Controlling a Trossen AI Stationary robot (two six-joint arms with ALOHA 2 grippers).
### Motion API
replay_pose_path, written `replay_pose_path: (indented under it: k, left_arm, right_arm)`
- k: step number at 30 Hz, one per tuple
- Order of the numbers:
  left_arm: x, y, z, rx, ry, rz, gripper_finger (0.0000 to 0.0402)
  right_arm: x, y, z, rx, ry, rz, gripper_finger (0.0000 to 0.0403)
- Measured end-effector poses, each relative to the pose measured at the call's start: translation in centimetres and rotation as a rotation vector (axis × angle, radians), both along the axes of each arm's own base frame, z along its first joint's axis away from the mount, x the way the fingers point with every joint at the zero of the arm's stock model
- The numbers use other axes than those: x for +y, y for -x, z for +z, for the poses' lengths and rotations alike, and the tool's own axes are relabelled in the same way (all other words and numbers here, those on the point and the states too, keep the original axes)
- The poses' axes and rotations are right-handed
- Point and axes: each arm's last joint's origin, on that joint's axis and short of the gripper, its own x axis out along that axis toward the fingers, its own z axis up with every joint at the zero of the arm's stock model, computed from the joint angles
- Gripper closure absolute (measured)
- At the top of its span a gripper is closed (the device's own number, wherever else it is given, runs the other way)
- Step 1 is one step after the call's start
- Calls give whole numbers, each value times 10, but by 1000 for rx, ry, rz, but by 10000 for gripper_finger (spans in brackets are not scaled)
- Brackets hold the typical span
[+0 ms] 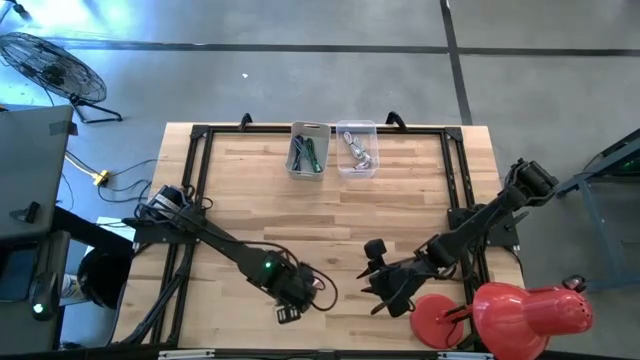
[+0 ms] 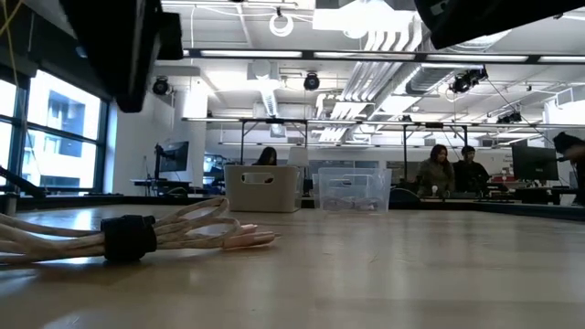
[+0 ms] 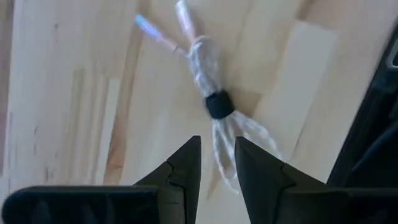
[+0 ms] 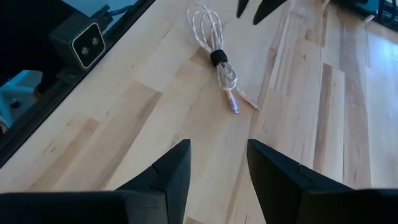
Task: Pick & Place USB Port
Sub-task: Put the pink and gray charger cable into the gray bin
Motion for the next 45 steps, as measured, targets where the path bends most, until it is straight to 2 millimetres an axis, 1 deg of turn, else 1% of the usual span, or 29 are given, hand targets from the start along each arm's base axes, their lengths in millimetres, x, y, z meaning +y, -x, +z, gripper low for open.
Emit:
replay_pose_path:
  k: [5, 10, 16, 24, 28, 35, 38, 40, 45]
  left_arm:
    - [0, -2, 1, -37, -24, -44, 305]
    - [-1, -3, 1, -57, -57, -154, 305]
    - [-1, -3, 1, -57, -39, -154, 305]
    - [1, 2, -11, -11, -34, -161, 300]
    - [1, 4, -15, 11, -22, -167, 278]
    - [1, 2, -15, -16, -45, -158, 212]
    - [2, 0, -15, -38, -49, -144, 191]
    - [3, -2, -14, -49, -38, -116, 183]
    - [3, -7, -13, -80, -8, -65, 181]
  right_arm:
    - [1, 1, 0, -9, 8, -8, 254]
    - [1, 0, 1, -12, 7, -9, 254]
    - [1, 0, 1, -14, 5, -9, 254]
    - [1, 0, 1, -13, 4, -7, 254]
    - [1, 0, 1, -12, 3, -6, 254]
    - [1, 0, 1, -13, 4, -5, 254]
    - [1, 0, 1, -12, 4, -5, 254]
    - [1, 0, 1, -12, 4, -5, 254]
    - [1, 0, 1, -11, 4, -5, 254]
